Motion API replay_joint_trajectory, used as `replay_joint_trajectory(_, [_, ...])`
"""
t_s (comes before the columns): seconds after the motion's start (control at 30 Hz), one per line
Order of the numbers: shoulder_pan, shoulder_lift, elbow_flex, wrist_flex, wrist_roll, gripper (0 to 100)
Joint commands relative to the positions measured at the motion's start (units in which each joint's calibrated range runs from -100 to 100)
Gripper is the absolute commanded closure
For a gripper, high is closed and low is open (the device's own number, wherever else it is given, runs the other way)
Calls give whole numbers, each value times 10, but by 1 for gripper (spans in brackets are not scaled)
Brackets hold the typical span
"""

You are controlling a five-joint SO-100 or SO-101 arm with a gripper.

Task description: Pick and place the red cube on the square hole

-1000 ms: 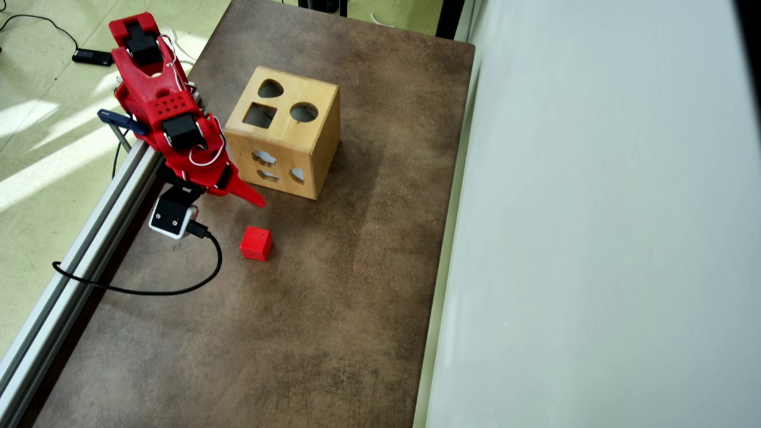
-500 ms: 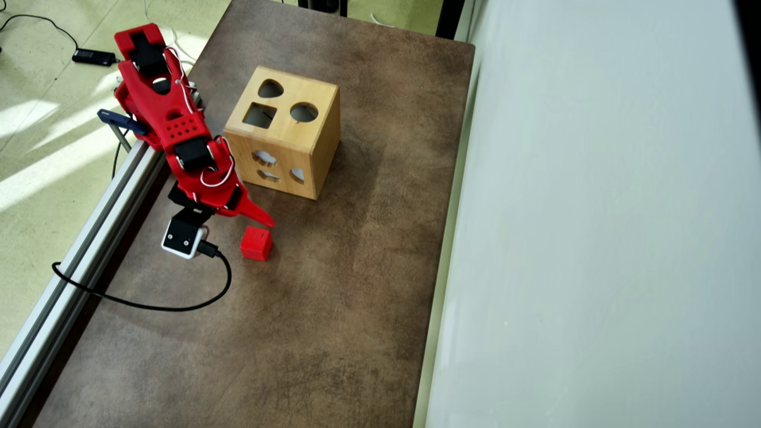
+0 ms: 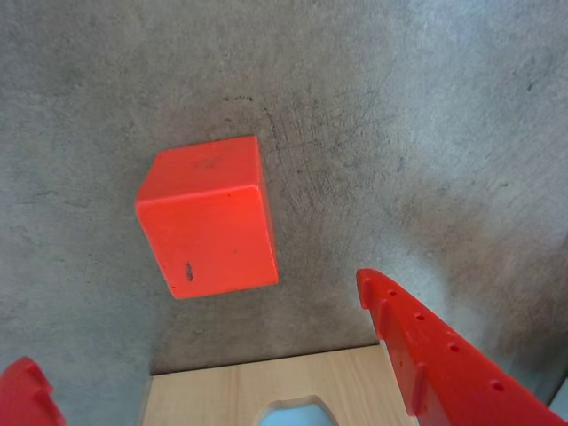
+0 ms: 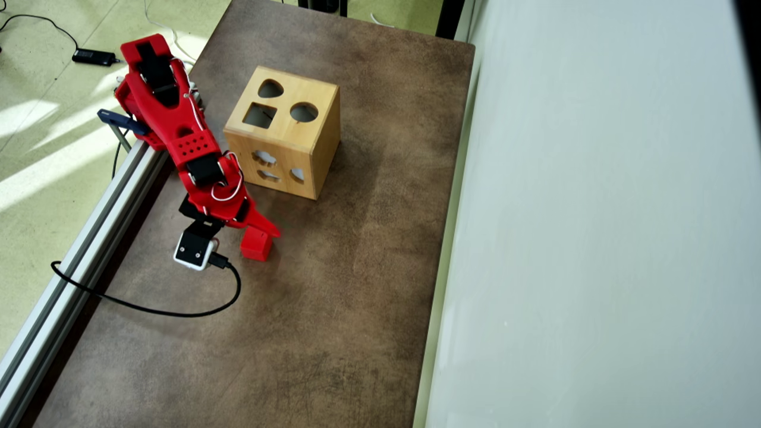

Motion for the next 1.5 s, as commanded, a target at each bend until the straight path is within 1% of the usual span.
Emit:
replay_joint_trajectory(0.0, [-4,12,-22,-8,0,50])
replay_joint_trajectory(0.13, [-4,22,-23,-11,-1,50])
replay_joint_trajectory(0.3, [-4,23,-23,-47,0,50])
replay_joint_trajectory(0.7, [-5,24,-23,-51,0,50])
replay_joint_trajectory(0.87, [-13,24,-23,-73,-1,50])
replay_joint_trajectory(1.03, [-13,32,-24,-74,-1,50])
replay_joint_trajectory(1.2, [-13,77,-66,-68,-1,50])
replay_joint_trajectory(1.47, [-13,86,-90,-64,-1,50])
